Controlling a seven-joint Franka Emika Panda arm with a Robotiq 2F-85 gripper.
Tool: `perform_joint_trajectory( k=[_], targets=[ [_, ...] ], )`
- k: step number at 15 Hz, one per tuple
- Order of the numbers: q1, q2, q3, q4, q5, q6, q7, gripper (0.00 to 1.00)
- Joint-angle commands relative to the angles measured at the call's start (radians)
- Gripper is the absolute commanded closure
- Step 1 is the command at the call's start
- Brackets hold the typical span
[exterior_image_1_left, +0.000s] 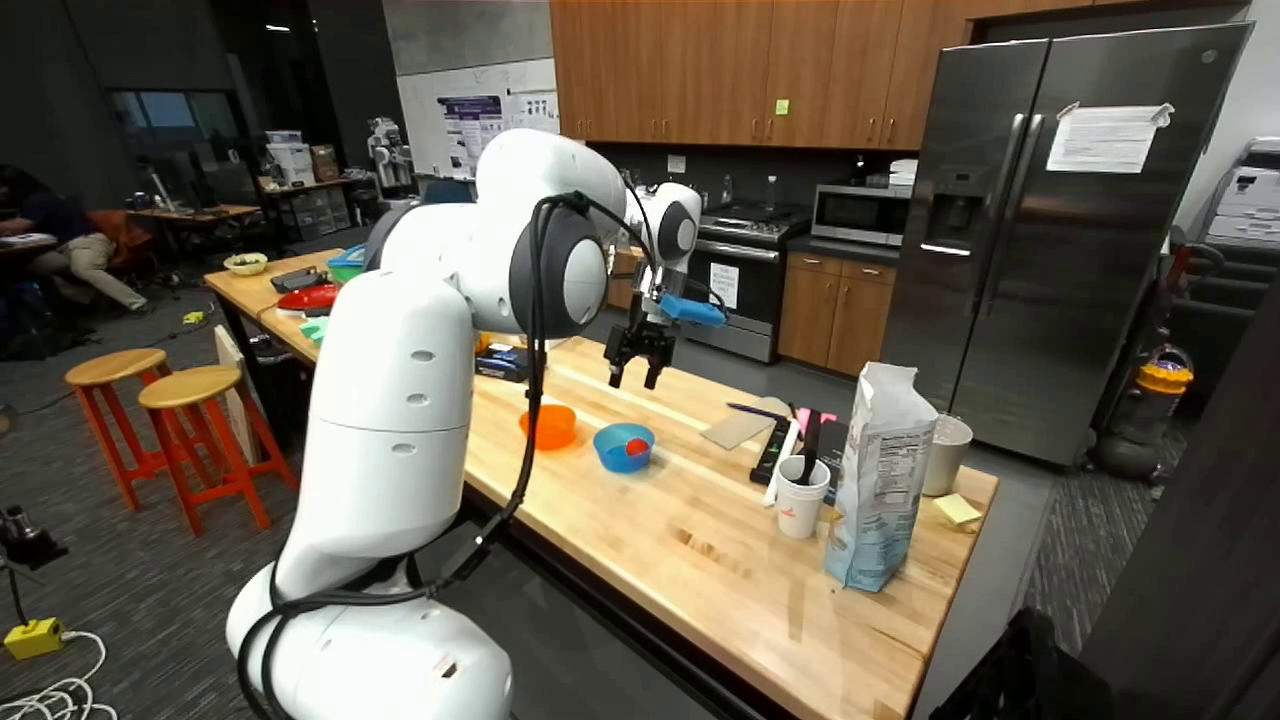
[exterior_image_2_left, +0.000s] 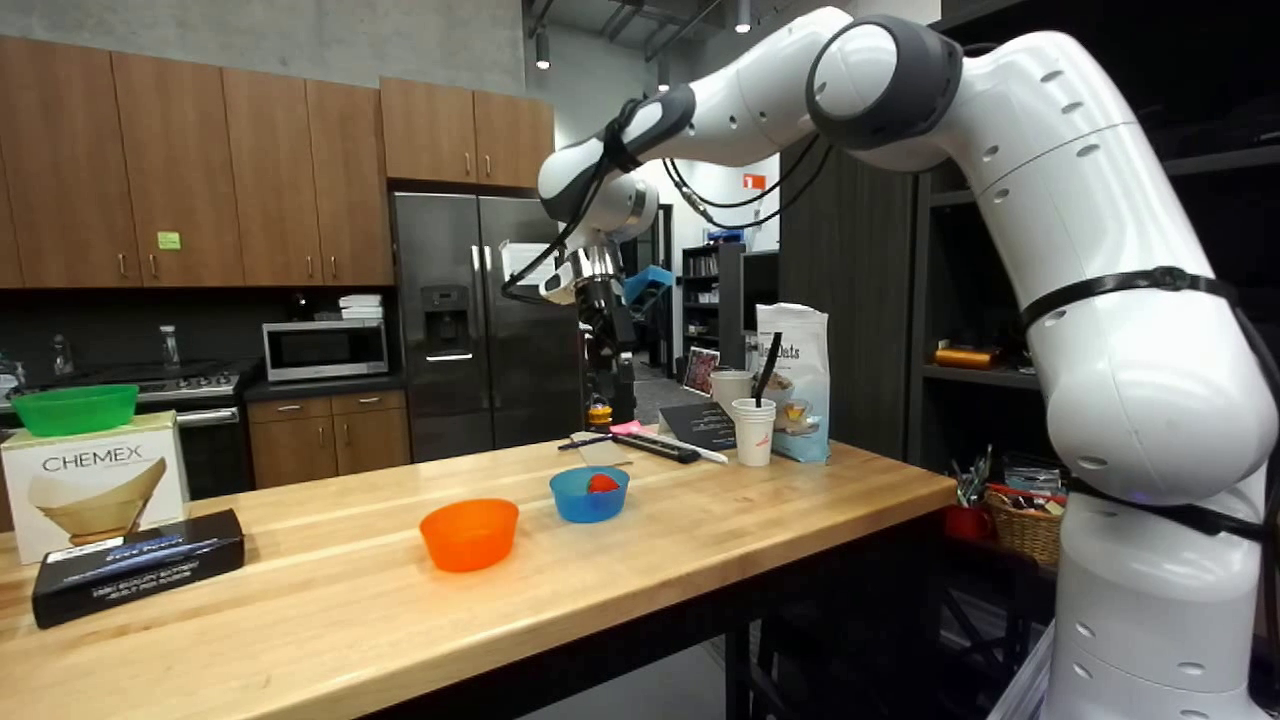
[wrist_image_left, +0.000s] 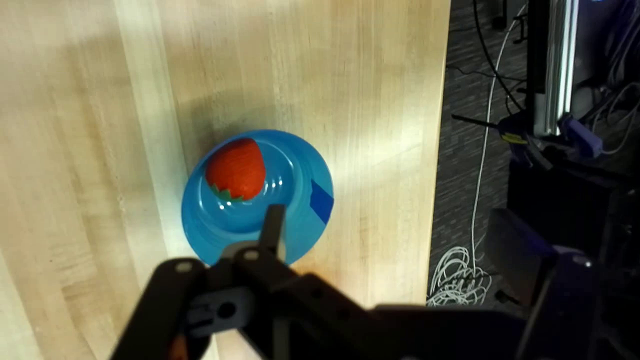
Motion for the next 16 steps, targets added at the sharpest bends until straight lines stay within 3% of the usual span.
perform_joint_trajectory(
  k=[1, 7, 13, 16],
  targets=[
    [0.013, 0.025, -0.003, 0.055, -0.078, -0.032, 0.039, 0.0],
    [0.027, 0.005, -0.004, 0.095, -0.161, -0.052, 0.092, 0.0],
    [0.015, 0.02, 0.01, 0.068, -0.136, -0.024, 0.064, 0.0],
    [0.042, 0.023, 0.02, 0.029, -0.183, 0.027, 0.054, 0.0]
  ],
)
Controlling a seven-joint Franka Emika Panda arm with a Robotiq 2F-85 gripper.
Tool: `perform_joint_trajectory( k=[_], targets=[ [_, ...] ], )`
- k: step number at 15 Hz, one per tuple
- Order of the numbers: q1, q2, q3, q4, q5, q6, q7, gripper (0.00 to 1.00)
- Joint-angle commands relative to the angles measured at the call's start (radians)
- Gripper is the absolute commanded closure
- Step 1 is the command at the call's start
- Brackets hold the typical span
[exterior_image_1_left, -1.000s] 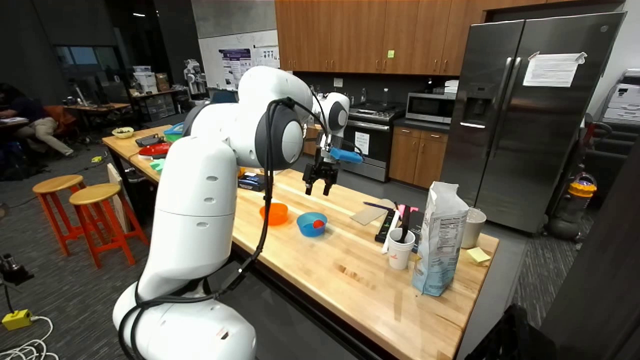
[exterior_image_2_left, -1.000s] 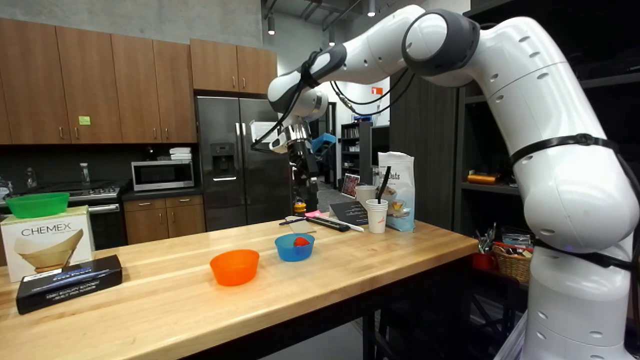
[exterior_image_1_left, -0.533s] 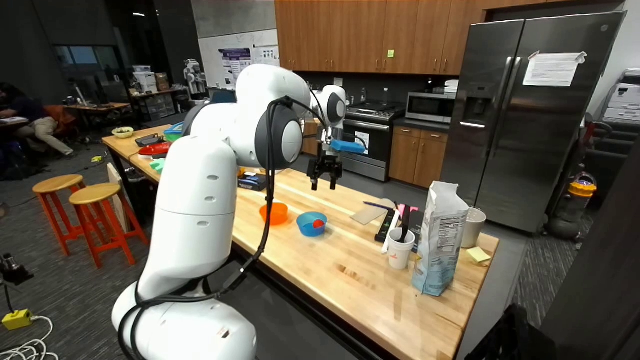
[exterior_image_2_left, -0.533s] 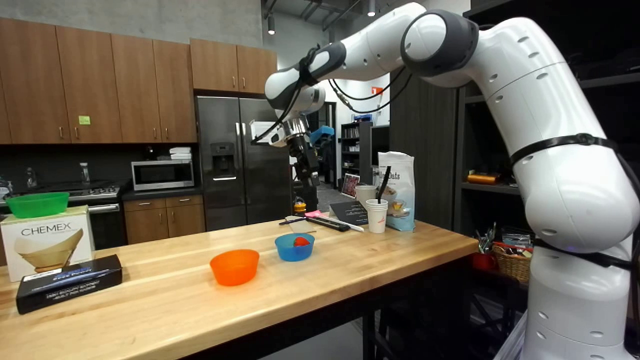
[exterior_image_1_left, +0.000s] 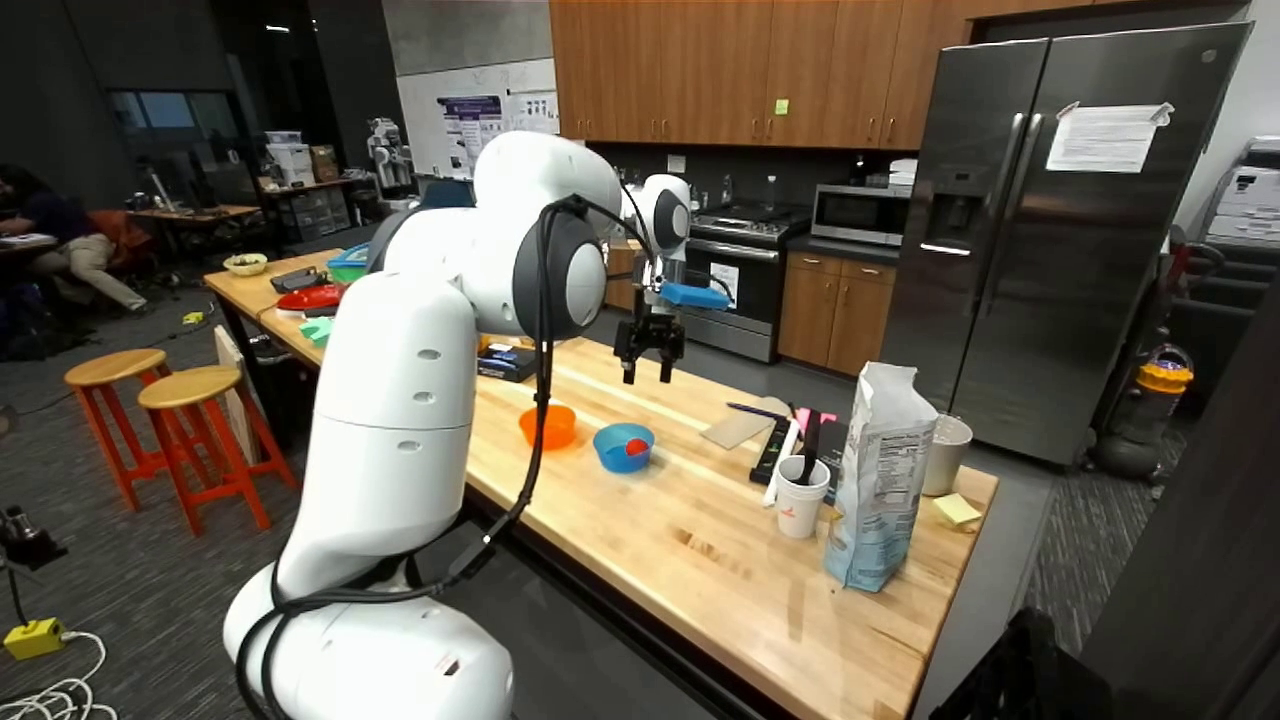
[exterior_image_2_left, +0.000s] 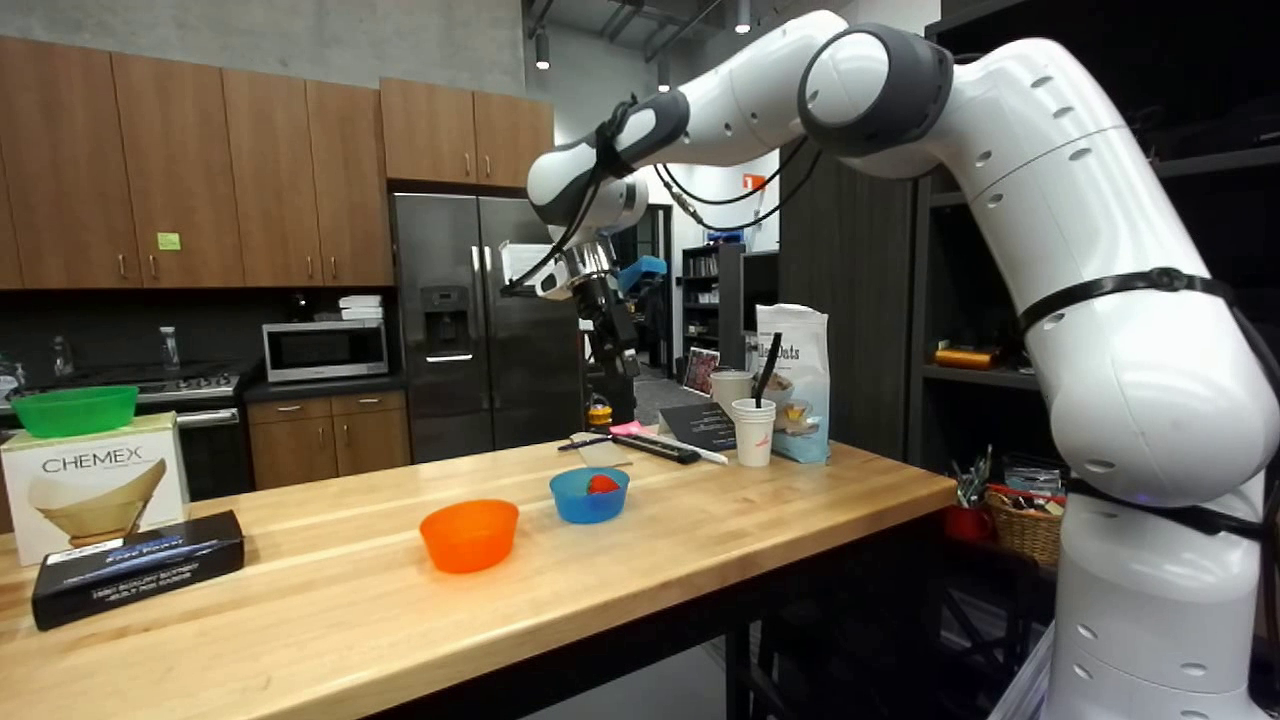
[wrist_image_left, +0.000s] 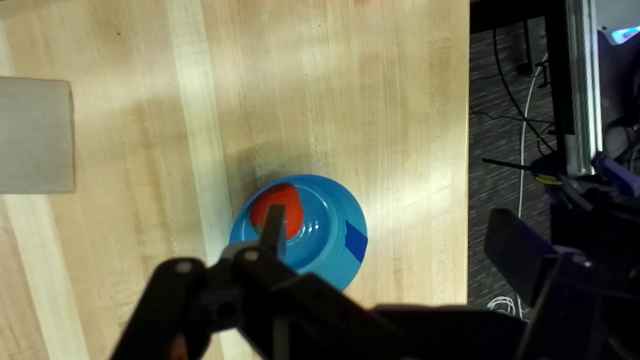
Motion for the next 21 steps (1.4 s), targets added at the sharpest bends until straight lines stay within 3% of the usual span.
perform_joint_trajectory(
  k=[1, 2, 7, 9, 10, 13, 21],
  targets=[
    [0.029, 0.006, 0.023, -0.037, -0.05, 0.05, -0.019, 0.0],
    [0.021, 0.029, 0.022, 0.009, -0.066, 0.015, -0.059, 0.0],
    [0.05, 0.054, 0.043, -0.007, -0.121, 0.035, -0.118, 0.0],
    [0.045, 0.057, 0.055, -0.008, -0.11, 0.036, -0.171, 0.0],
    [0.028, 0.078, 0.055, 0.046, -0.111, -0.021, -0.257, 0.0],
    [0.016, 0.082, 0.056, 0.068, -0.103, -0.036, -0.4, 0.0],
    [0.036, 0.123, 0.066, 0.105, -0.09, -0.019, -0.545, 0.0]
  ],
)
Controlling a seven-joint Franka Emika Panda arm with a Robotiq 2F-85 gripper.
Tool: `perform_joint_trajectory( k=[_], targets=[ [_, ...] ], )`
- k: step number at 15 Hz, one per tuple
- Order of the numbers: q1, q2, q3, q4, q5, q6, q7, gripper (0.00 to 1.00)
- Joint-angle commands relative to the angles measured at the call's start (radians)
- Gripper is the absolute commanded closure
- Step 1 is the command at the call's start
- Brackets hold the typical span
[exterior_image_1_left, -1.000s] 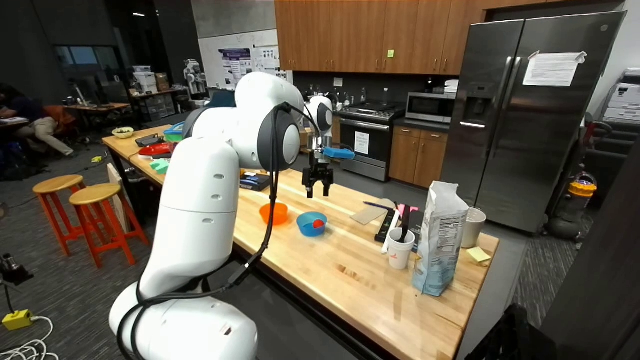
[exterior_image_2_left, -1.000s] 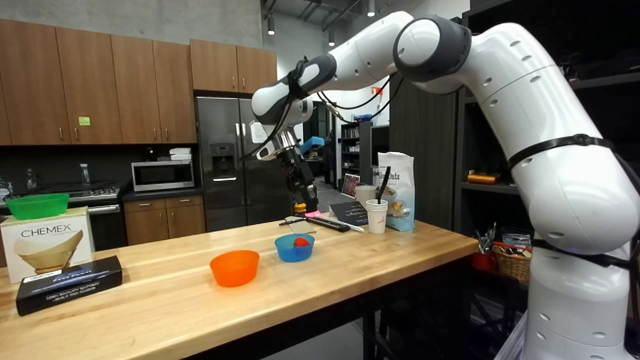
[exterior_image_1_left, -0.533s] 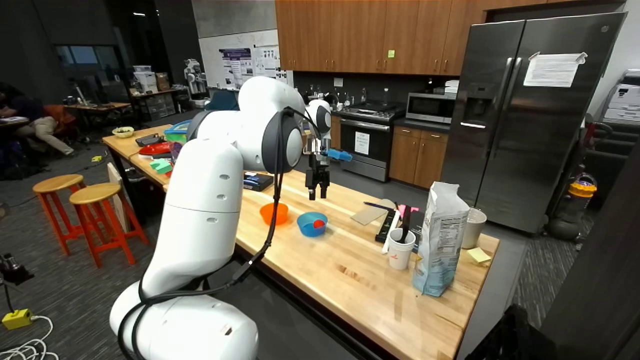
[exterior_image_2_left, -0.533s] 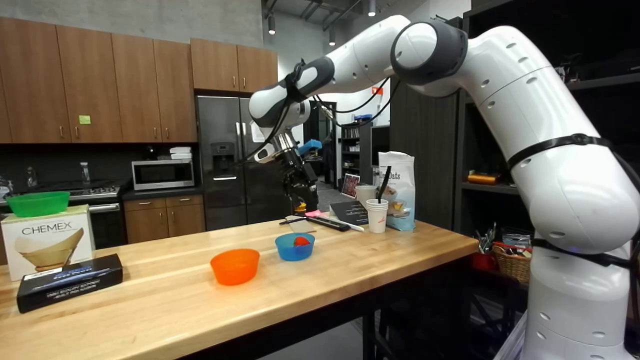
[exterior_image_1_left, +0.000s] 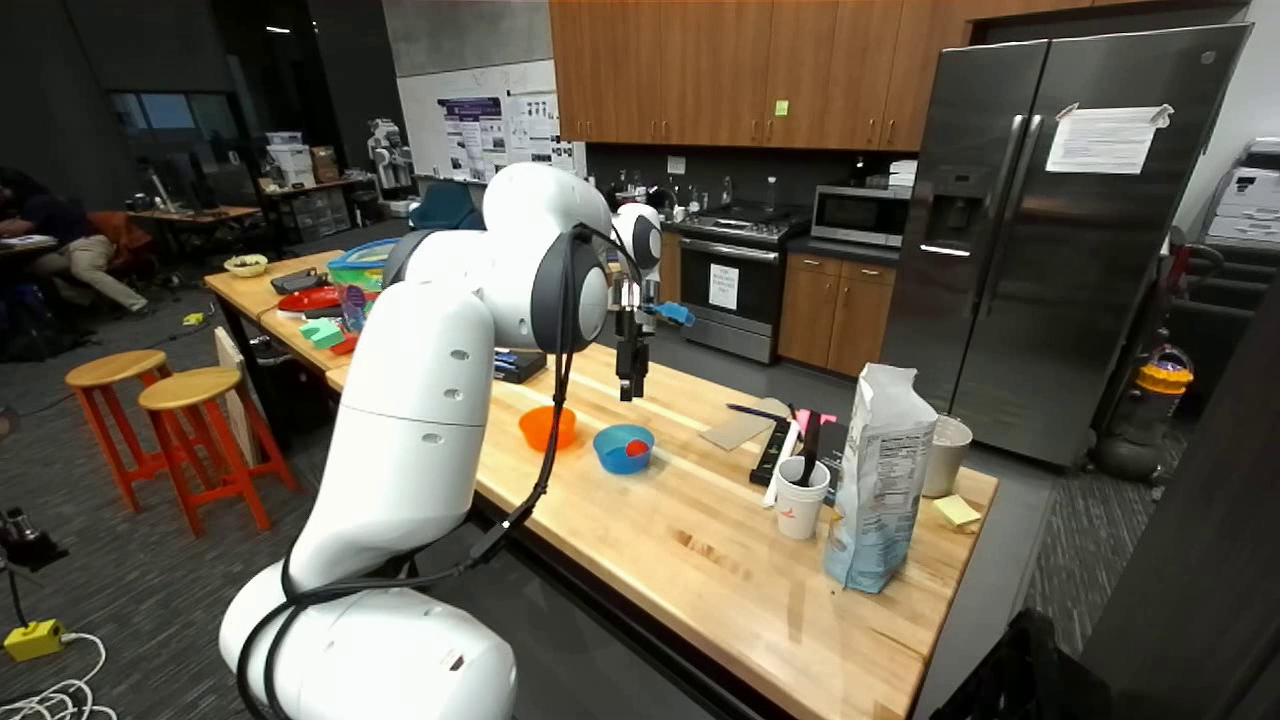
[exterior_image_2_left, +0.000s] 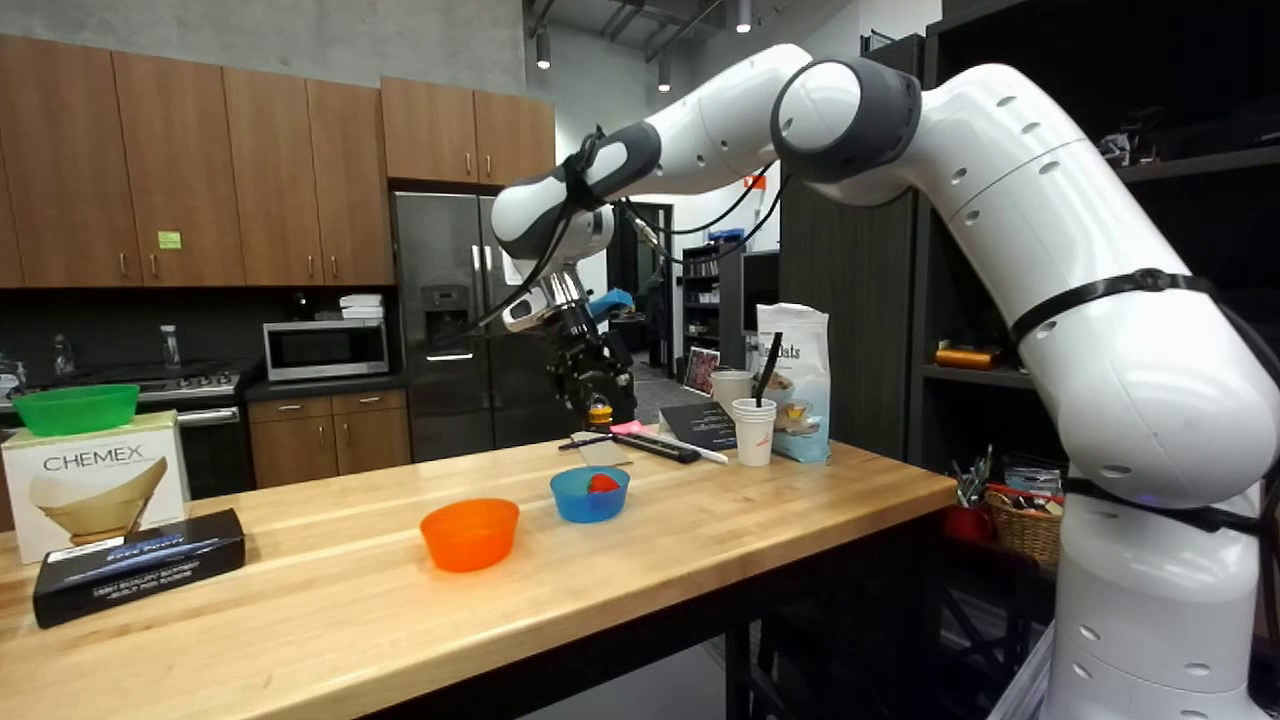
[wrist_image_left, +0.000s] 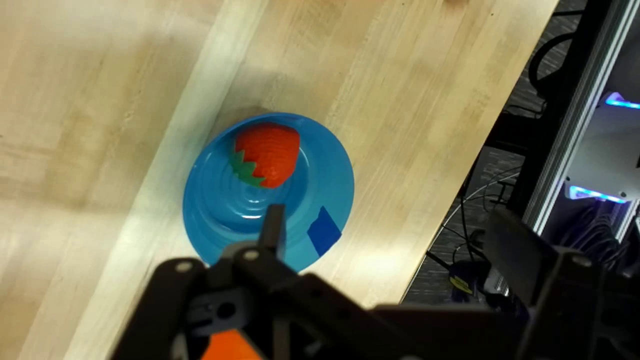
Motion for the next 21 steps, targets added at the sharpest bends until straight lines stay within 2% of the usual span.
perform_joint_trajectory(
  k=[1, 2, 5, 10, 12, 14, 15, 18, 21],
  targets=[
    [-0.007, 0.017, 0.005, 0.052, -0.004, -0.013, -0.092, 0.0],
    [0.002, 0.007, -0.002, 0.02, 0.0, -0.004, -0.048, 0.0],
    [0.003, 0.008, -0.003, 0.029, 0.0, -0.004, -0.075, 0.0],
    [0.031, -0.001, -0.01, 0.008, -0.056, 0.071, -0.04, 0.0],
    [0.07, -0.016, 0.002, -0.058, -0.068, 0.136, 0.029, 0.0],
    [0.09, -0.015, 0.003, -0.069, -0.082, 0.142, 0.065, 0.0],
    [0.069, 0.009, 0.007, -0.029, -0.056, 0.116, 0.024, 0.0],
    [0.097, 0.009, 0.012, -0.046, -0.07, 0.123, 0.06, 0.0],
    [0.093, 0.007, 0.011, -0.052, -0.079, 0.141, 0.051, 0.0]
  ],
)
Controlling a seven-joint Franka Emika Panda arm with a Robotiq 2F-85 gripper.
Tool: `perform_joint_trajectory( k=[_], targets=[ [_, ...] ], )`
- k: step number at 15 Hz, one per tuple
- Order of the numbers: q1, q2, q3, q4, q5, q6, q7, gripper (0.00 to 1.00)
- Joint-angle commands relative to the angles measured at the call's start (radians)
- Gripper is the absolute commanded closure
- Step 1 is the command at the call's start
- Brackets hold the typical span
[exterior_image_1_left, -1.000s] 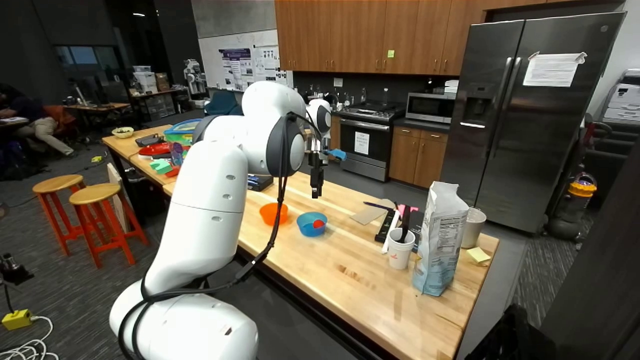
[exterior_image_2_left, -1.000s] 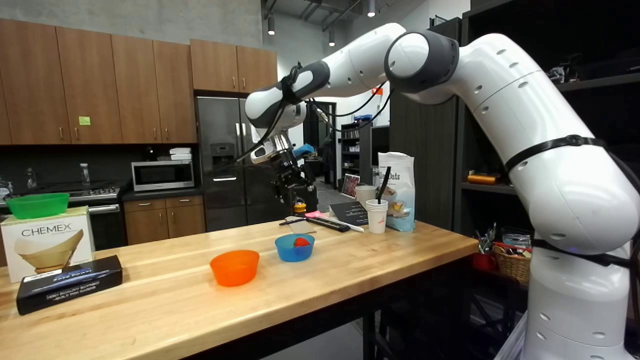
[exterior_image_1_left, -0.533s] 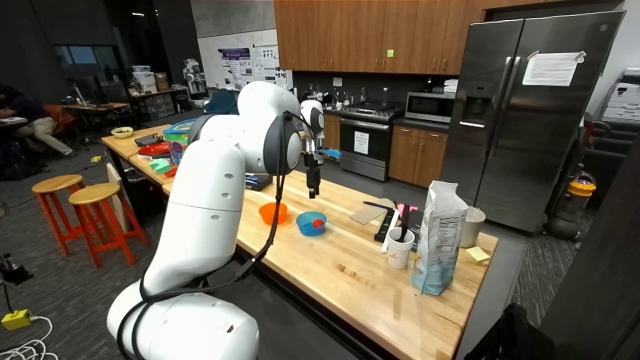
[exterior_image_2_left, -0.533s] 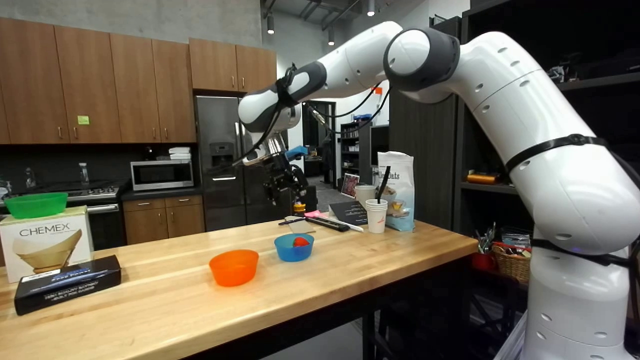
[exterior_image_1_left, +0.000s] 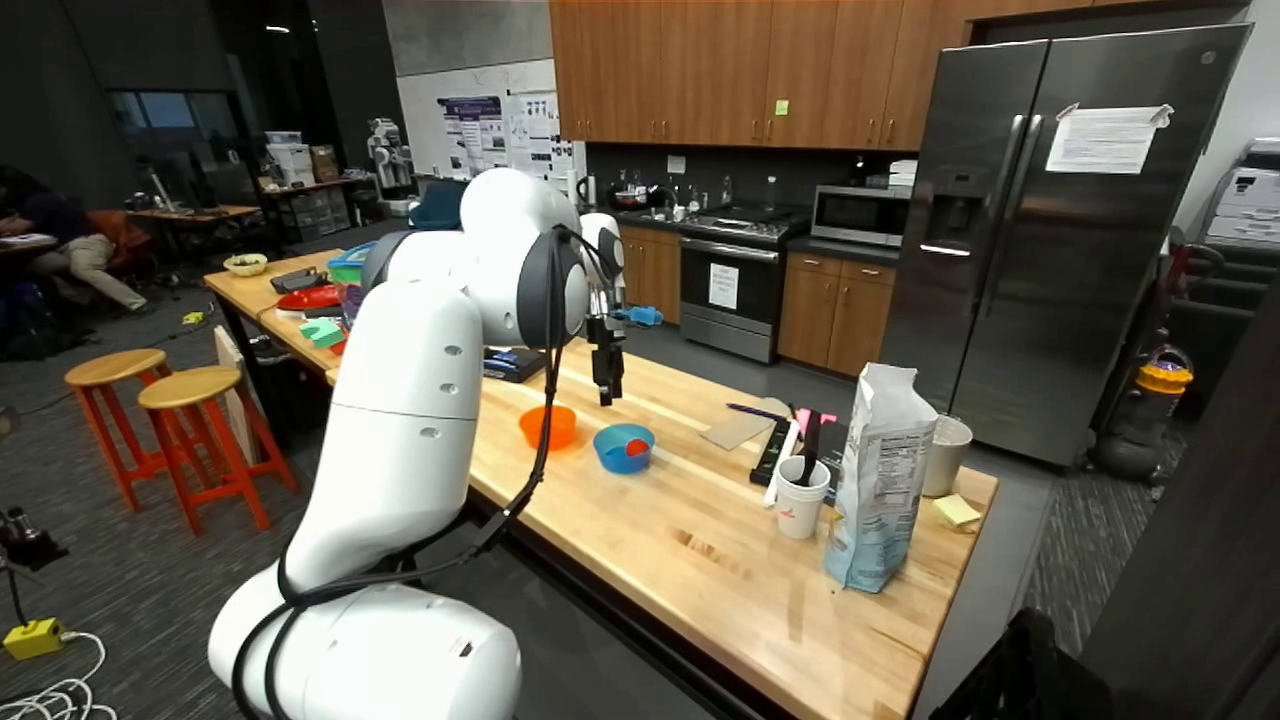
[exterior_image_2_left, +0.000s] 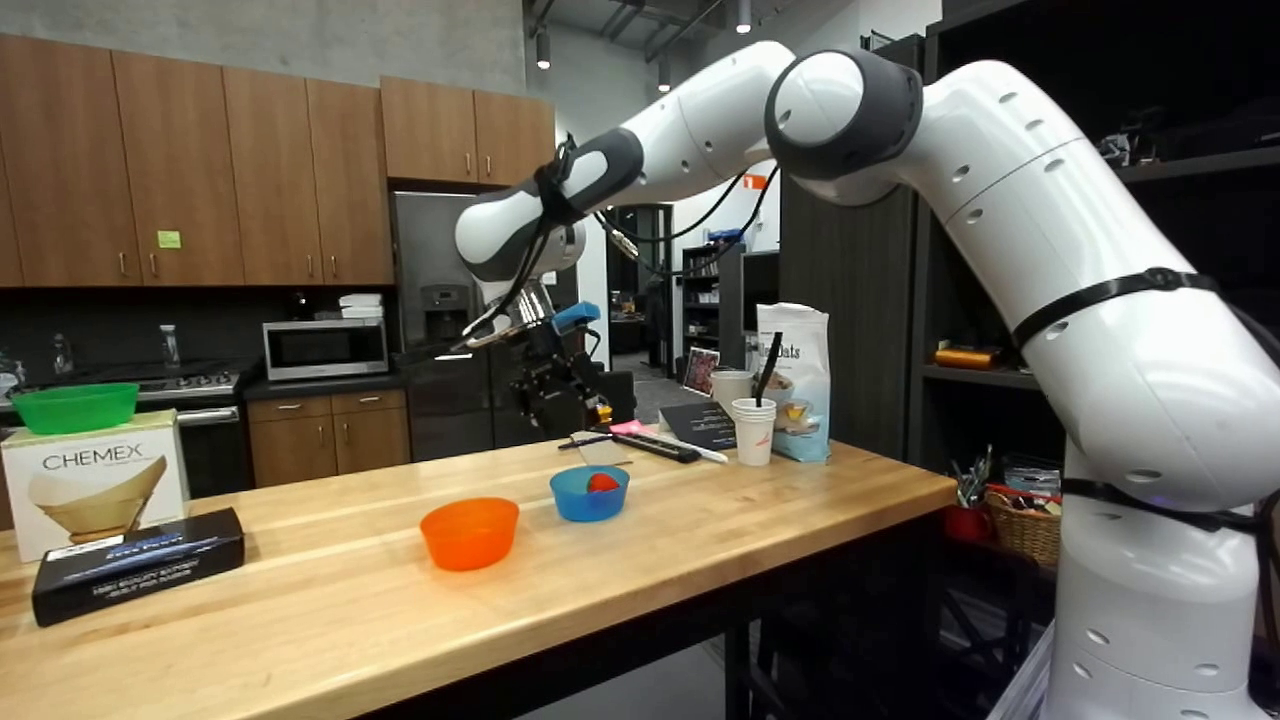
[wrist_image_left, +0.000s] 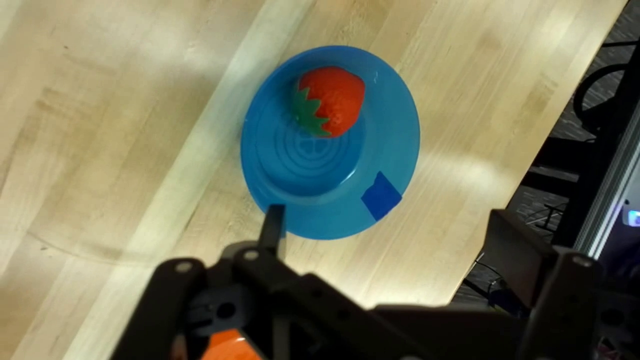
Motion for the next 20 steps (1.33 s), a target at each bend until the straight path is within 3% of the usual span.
perform_joint_trajectory(
  k=[1, 14, 20],
  targets=[
    [-0.005, -0.001, 0.009, -0.005, -0.018, 0.022, -0.009, 0.0],
    [-0.106, 0.068, 0.013, 0.069, 0.063, 0.059, -0.306, 0.0],
    [-0.149, 0.161, 0.008, 0.206, 0.124, -0.085, -0.529, 0.0]
  ],
)
